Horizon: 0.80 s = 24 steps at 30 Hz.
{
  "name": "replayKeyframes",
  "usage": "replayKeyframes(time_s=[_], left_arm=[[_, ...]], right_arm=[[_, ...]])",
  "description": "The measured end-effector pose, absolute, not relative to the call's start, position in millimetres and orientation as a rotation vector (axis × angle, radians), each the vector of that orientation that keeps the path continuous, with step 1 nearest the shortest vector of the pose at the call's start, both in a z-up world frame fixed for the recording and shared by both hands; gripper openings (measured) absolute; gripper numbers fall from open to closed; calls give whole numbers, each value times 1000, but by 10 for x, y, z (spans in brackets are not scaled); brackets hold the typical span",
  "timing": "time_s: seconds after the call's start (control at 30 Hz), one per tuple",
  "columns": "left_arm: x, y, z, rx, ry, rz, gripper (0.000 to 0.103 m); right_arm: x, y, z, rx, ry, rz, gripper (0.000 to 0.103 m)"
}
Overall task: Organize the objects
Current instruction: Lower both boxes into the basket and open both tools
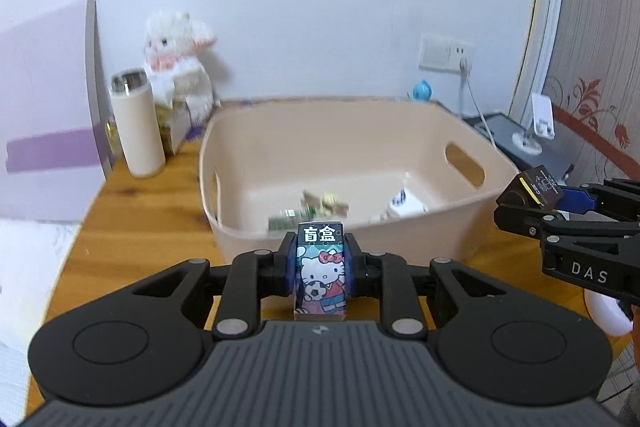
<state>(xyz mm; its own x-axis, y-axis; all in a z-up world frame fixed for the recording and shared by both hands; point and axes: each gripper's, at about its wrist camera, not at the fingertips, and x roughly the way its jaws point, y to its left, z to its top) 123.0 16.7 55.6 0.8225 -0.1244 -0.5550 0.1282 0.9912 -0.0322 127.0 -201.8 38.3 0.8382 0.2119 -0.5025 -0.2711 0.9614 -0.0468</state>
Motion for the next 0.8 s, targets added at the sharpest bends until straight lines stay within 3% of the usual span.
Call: replayKeyframes(time_s=[0.37,0.8], left_arm=[[1764,188,735,43,556,-72,25],[2622,103,323,107,746,-54,25]], right_arm=[[1748,-1912,680,-104,456,240,42],[2394,-1790,216,-130,613,209,42]])
